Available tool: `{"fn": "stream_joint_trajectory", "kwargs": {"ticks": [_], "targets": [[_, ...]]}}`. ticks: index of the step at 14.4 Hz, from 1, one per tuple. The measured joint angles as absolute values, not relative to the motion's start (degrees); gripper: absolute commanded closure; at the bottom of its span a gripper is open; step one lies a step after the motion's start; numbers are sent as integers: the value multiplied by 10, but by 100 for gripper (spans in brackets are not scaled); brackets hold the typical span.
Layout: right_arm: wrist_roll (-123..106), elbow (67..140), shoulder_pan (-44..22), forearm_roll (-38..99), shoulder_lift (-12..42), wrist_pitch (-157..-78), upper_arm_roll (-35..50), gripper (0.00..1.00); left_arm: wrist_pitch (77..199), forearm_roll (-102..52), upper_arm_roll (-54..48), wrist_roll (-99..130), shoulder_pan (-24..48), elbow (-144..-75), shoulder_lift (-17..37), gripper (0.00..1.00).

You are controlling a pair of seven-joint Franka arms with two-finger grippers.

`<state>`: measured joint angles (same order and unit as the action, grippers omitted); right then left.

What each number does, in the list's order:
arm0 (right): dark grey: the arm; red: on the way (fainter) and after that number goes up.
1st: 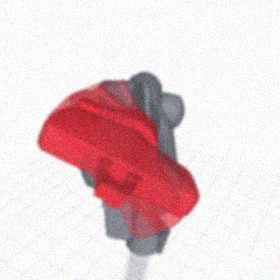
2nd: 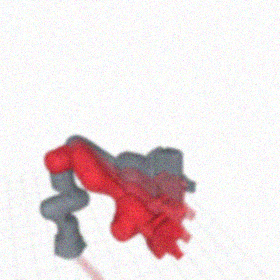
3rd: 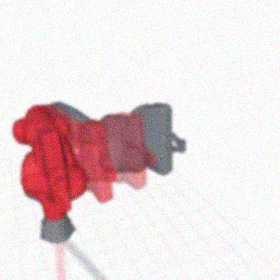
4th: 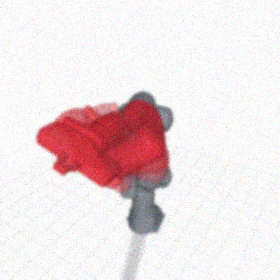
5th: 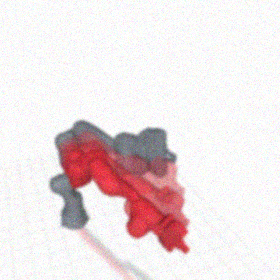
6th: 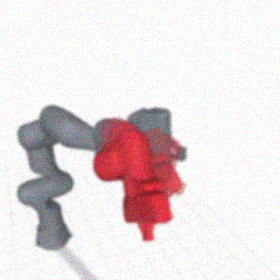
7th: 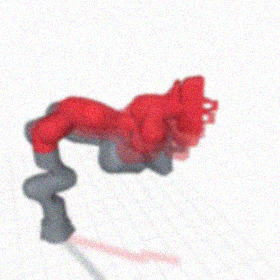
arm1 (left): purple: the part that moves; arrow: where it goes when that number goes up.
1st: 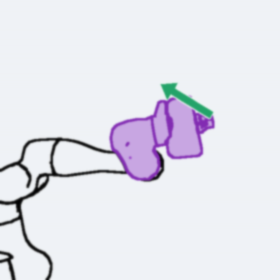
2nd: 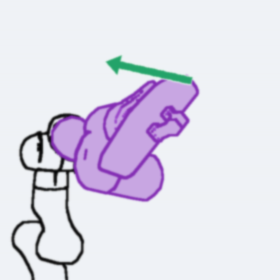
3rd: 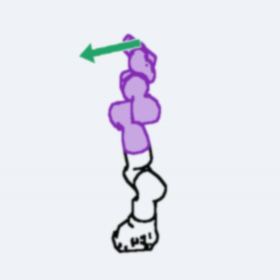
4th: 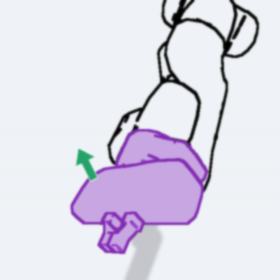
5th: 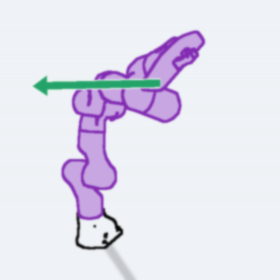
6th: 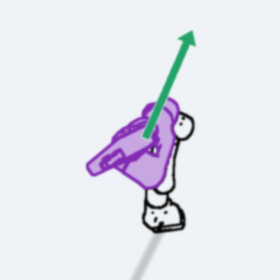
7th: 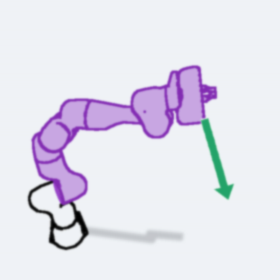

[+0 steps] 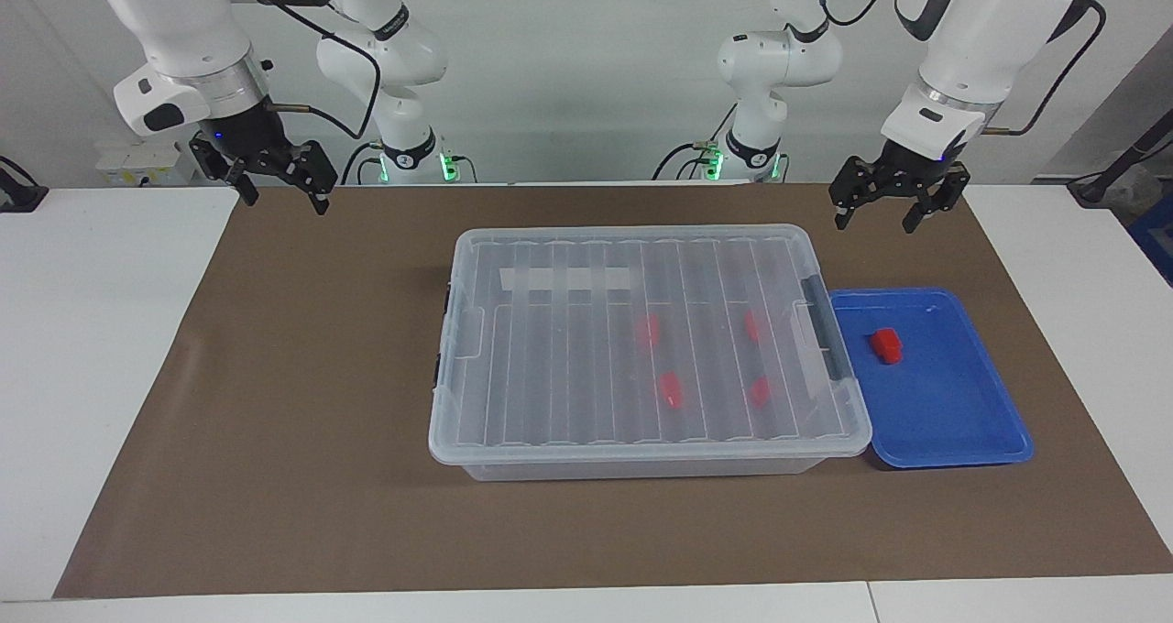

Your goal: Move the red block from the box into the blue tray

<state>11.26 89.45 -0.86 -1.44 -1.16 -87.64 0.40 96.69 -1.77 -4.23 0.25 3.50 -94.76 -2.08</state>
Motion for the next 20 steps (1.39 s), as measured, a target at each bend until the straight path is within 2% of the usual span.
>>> {"fn": "stream_joint_trajectory", "kwargs": {"ticks": [9, 20], "targets": [[113, 895, -9, -14, -11, -876, 4, 0, 967, -18, -2, 3, 66, -948, -21, 0], [113, 895, -9, -14, -11, -876, 4, 0, 966, -18, 7, 3, 71, -949, -21, 0]]}}
